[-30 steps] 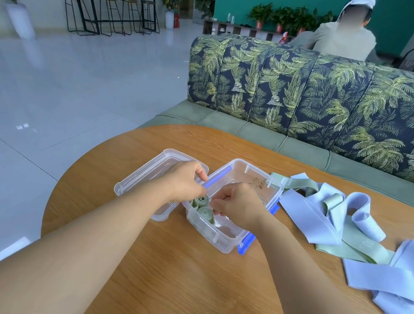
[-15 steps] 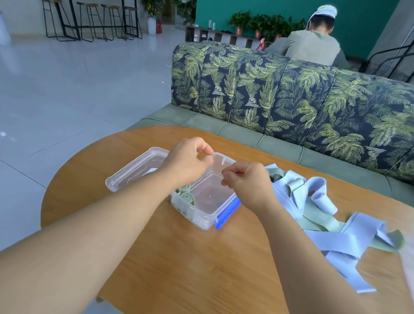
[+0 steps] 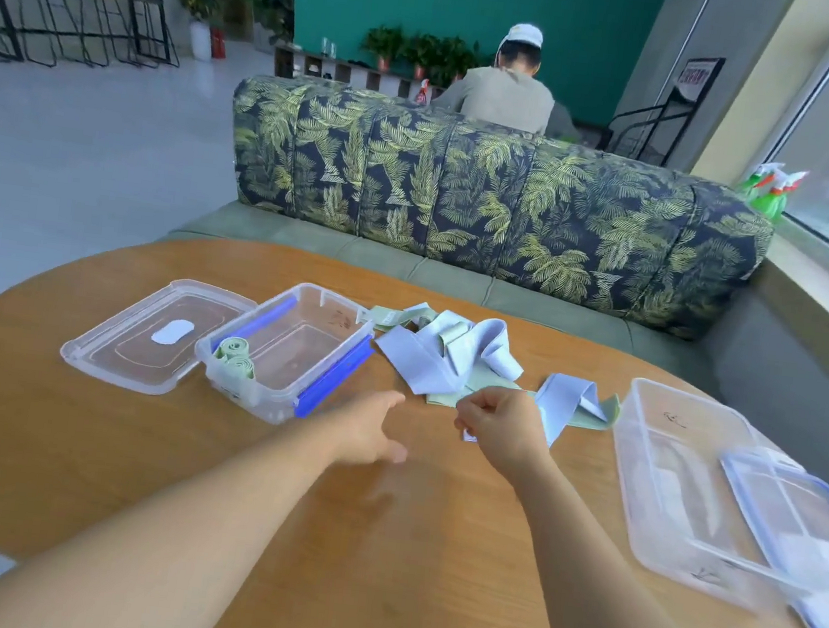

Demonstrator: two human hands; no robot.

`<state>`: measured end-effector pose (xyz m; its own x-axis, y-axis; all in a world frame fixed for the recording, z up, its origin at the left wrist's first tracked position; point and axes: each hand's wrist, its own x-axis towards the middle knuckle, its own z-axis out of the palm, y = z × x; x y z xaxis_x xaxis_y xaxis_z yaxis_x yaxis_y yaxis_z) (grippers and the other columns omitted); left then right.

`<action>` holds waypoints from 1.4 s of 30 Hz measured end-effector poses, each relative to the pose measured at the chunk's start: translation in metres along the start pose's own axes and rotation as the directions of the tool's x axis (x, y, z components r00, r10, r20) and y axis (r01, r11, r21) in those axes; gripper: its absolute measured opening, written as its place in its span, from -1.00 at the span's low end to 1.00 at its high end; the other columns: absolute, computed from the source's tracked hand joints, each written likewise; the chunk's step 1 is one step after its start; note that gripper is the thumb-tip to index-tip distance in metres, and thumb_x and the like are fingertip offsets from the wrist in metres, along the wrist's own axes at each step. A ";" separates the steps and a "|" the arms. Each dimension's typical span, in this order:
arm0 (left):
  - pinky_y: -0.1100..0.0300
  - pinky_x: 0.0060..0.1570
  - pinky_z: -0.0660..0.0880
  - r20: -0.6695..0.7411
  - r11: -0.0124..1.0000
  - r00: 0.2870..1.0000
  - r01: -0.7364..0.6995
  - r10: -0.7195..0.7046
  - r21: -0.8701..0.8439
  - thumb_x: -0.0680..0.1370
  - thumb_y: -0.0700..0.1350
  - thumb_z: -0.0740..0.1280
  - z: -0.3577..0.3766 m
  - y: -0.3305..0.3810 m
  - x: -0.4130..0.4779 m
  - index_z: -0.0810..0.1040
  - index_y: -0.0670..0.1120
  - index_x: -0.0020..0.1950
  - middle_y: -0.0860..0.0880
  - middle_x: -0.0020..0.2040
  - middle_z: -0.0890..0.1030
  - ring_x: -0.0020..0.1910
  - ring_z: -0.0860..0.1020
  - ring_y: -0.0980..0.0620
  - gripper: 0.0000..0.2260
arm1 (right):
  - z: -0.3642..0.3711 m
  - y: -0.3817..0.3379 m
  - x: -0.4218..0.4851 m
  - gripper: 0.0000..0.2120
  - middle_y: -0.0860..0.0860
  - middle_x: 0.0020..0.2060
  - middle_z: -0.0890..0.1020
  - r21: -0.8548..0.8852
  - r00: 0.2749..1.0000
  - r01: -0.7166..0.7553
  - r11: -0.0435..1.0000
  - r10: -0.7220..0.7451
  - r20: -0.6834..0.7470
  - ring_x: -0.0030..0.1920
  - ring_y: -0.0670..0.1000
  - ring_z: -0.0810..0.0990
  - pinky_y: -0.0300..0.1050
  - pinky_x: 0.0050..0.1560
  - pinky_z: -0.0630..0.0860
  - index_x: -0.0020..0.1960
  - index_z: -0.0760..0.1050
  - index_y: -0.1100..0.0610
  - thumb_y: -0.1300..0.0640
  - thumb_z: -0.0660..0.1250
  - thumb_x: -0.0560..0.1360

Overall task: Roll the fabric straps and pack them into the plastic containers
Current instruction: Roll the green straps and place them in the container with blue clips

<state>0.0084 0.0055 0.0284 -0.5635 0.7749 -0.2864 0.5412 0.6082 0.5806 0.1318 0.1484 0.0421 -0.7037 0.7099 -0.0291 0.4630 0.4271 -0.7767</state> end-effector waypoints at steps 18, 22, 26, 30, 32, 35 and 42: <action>-0.03 0.52 0.02 0.205 0.915 0.975 -0.004 -0.086 0.405 0.39 0.15 0.49 0.008 0.007 0.031 -0.10 -0.02 0.59 -0.01 0.59 -0.19 0.56 -0.17 0.01 -0.01 | -0.008 0.048 0.093 -0.79 0.03 0.03 0.54 -0.618 0.986 -0.149 0.772 0.071 -0.150 0.25 0.12 0.31 -0.02 0.00 0.17 0.11 0.49 0.07 0.15 0.24 0.49; -0.04 0.52 0.03 0.210 0.917 0.974 -0.005 -0.086 0.399 0.41 0.14 0.48 0.008 0.009 0.029 -0.11 -0.01 0.59 -0.01 0.59 -0.19 0.56 -0.18 0.01 -0.01 | -0.019 0.036 0.101 -0.77 0.04 -0.04 0.59 -0.560 0.974 -0.170 0.811 0.050 -0.222 0.19 0.14 0.33 -0.03 -0.03 0.19 -0.01 0.59 0.04 0.22 0.19 0.48; -0.01 0.51 0.02 0.201 0.931 0.976 0.003 -0.081 0.364 0.40 0.12 0.49 0.008 0.009 0.027 -0.10 -0.01 0.59 0.00 0.59 -0.19 0.56 -0.18 0.02 -0.01 | -0.053 0.011 0.106 -0.79 0.04 -0.03 0.58 -0.281 0.930 -0.240 0.929 0.138 -0.340 0.26 0.13 0.33 0.01 0.18 0.24 0.01 0.63 0.00 0.13 0.22 0.53; -0.01 0.51 0.03 0.188 0.935 0.979 0.007 -0.078 0.356 0.41 0.12 0.49 0.008 0.009 0.024 -0.10 -0.02 0.59 0.00 0.59 -0.18 0.56 -0.17 0.02 -0.02 | -0.084 -0.012 0.100 -0.92 0.03 -0.33 0.55 0.049 0.914 -0.199 0.979 0.204 -0.350 -0.09 0.13 0.49 -0.02 0.10 0.35 -0.30 0.54 0.09 0.15 0.31 0.37; -0.02 0.51 0.03 0.171 0.938 0.983 0.007 -0.071 0.346 0.42 0.13 0.48 0.010 0.007 0.022 -0.08 -0.04 0.59 -0.01 0.59 -0.17 0.56 -0.16 0.01 -0.04 | -0.098 -0.025 0.088 -0.86 0.02 -0.47 0.42 0.191 0.919 -0.133 0.973 0.193 -0.343 -0.30 0.08 0.37 -0.09 -0.14 0.34 -0.37 0.48 0.11 0.20 0.34 0.36; -0.02 0.50 0.08 0.125 0.941 0.990 0.021 -0.067 0.337 0.48 0.14 0.41 0.016 0.006 0.012 -0.01 -0.05 0.59 -0.04 0.60 -0.10 0.57 -0.11 0.00 -0.15 | -0.118 -0.044 0.071 -0.93 0.05 -0.40 0.35 0.388 0.930 -0.084 0.918 0.212 -0.300 -0.36 0.03 0.25 -0.17 -0.32 0.23 -0.22 0.49 0.17 0.25 0.36 0.42; 0.13 0.34 0.32 -0.040 0.984 0.999 0.004 0.003 0.178 0.48 0.10 0.40 0.030 0.016 -0.032 0.17 0.04 0.55 0.00 0.46 0.34 0.40 0.35 0.02 -0.29 | -0.137 -0.072 0.021 -0.92 0.13 -0.23 0.46 0.597 0.965 -0.042 0.801 0.188 -0.184 -0.23 0.05 0.44 -0.13 -0.20 0.46 -0.11 0.49 0.17 0.28 0.37 0.44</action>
<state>0.0538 -0.0047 0.0237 -0.5867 0.7691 -0.2536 0.6411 0.6324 0.4348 0.1570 0.2091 0.1836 -0.4929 0.8681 -0.0582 0.0786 -0.0222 -0.9967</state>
